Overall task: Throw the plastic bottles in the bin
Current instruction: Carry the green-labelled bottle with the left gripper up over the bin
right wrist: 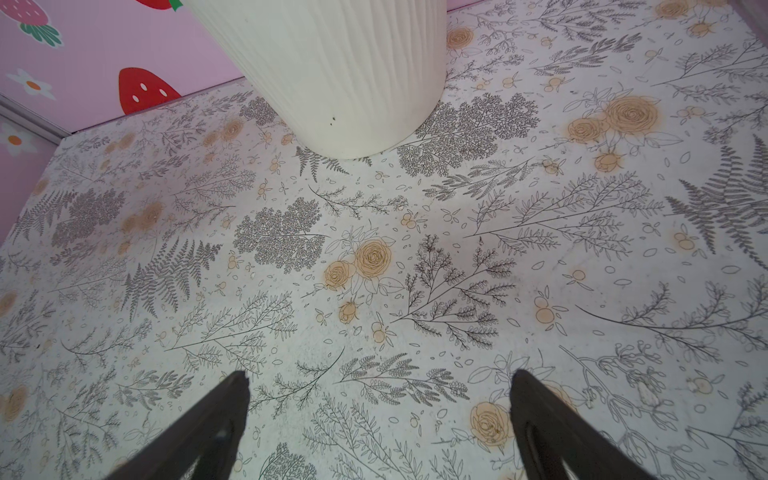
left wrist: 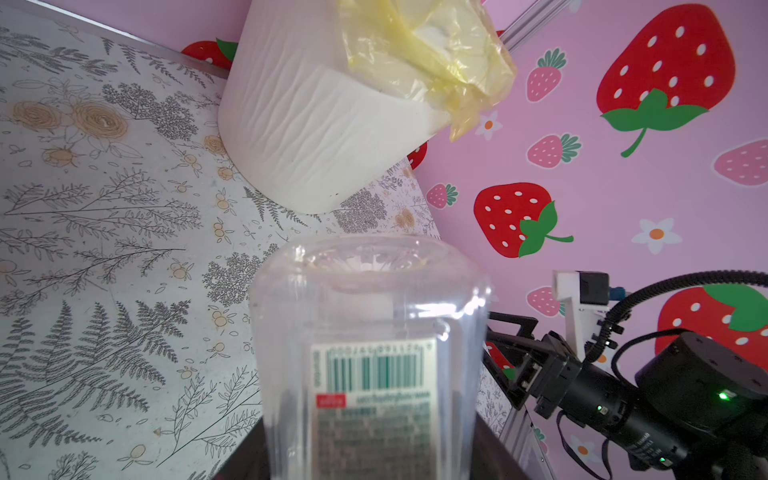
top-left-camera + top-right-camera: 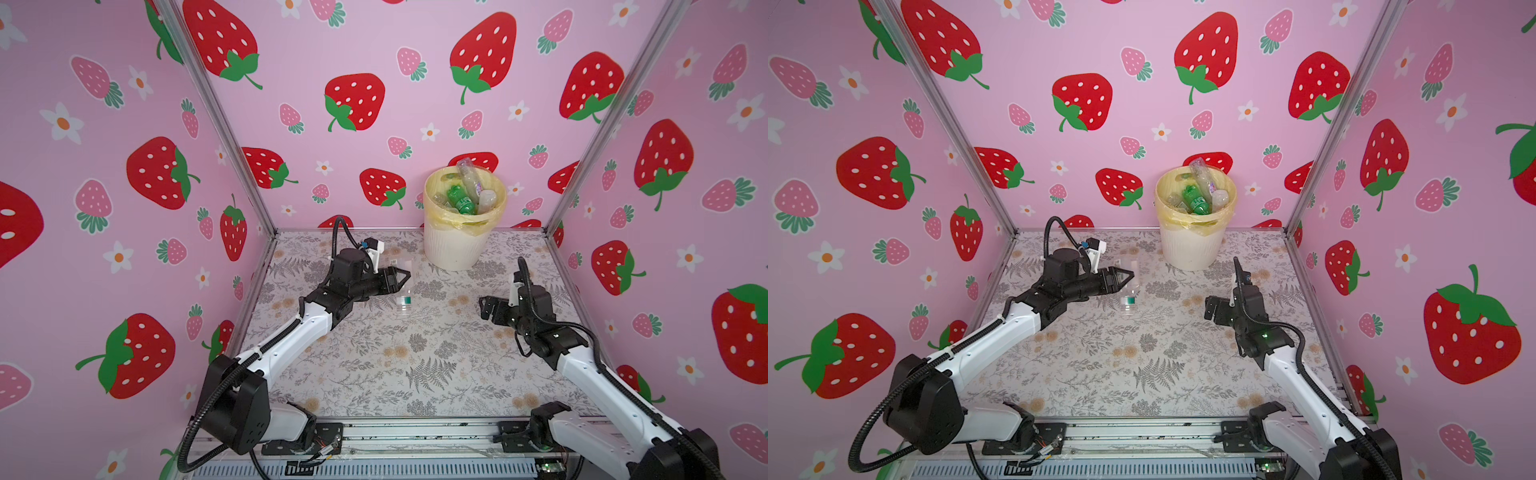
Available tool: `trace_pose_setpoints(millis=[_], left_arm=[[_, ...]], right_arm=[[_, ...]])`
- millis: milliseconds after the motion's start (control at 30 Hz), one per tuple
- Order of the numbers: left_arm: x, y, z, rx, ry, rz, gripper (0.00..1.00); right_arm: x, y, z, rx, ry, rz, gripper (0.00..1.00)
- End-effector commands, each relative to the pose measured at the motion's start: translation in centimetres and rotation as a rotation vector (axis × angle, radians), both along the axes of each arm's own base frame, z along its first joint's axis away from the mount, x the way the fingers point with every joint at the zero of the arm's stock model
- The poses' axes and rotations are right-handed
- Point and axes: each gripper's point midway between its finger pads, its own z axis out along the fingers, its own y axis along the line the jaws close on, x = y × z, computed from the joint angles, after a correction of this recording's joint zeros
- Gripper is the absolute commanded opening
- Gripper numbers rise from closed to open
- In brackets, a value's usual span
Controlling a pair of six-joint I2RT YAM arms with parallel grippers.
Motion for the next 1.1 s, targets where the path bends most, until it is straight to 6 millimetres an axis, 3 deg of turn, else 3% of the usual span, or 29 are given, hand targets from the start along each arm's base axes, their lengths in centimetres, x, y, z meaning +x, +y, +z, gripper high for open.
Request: trace_pose_setpoints(millis=[0,133,267,467,567,700,733,833,900,1067], left_arm=[[0.6,0.1,3.9,-0.046,-0.112,0.022,0.58],[1.7,-0.5,7.3,-0.046,-0.172,0.036,0.58],[4.6,-1.4,11.0,-0.045,-0.21,0.101,0.58],[9.6,-7.0,16.5,-0.085,-0.274,0.05,0.58],[13.8,-9.9,18.2,-0.127,-0.303,0.095,0.6],[19.2,-13.7,18.8,-0.243,-0.322,0.134,0.81],[19.7,-14.2,19.0,-0.307,-0.324,0.125,0.98],[20.7,-14.7,18.2,-0.373,-0.3,0.13,0.99],[20.1,-14.2,18.4,-0.337,-0.316,0.139,0.99],[18.0,-10.1,21.1,-0.26,-0.389,0.236,0.99]], right_arm=[[0.0,-0.2,0.4,-0.01,-0.014,-0.003,0.99],[0.1,-0.3,0.4,-0.016,-0.016,-0.003,0.99],[0.2,-0.3,0.3,-0.023,-0.016,0.0,0.99],[0.0,-0.5,-0.1,-0.038,-0.006,-0.002,0.99],[-0.1,-0.5,-0.4,-0.026,-0.002,-0.007,0.99],[0.2,0.1,-0.4,0.001,0.006,0.005,0.99],[0.2,0.2,-0.4,0.005,0.012,0.007,0.99],[0.1,0.3,0.0,0.013,0.013,0.009,0.99],[0.0,0.2,0.3,0.017,0.006,0.004,0.99],[-0.3,0.0,0.4,0.026,-0.003,-0.002,0.99]])
